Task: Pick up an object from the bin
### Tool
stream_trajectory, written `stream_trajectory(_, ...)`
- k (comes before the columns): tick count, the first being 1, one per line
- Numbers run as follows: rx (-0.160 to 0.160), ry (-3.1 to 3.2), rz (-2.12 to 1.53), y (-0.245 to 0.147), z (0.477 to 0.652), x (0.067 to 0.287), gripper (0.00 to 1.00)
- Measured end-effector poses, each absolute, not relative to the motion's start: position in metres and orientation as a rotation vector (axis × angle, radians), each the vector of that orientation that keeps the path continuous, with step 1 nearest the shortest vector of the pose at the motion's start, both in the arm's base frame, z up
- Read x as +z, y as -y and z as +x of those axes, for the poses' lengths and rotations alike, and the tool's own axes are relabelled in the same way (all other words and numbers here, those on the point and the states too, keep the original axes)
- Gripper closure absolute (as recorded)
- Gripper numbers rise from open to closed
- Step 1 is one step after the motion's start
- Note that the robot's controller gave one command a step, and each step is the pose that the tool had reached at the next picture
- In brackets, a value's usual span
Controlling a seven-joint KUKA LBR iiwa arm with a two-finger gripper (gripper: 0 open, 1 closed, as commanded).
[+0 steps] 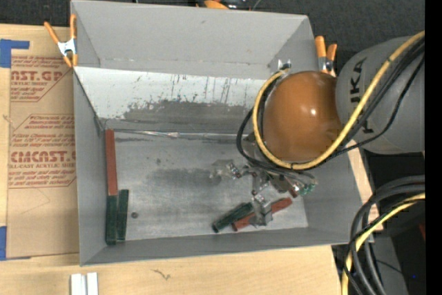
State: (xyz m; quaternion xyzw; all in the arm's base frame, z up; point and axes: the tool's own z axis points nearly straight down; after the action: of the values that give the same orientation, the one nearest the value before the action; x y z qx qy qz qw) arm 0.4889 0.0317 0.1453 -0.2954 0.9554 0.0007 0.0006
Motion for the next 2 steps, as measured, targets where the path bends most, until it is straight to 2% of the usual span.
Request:
stream_trajectory(1,0.004,-3.002,-0.929,-0.039,0.480,0.094,0.00)
stream_trajectory(2,-0.001,-3.017,-0.832,-0.014,0.486,0.071,0.00)
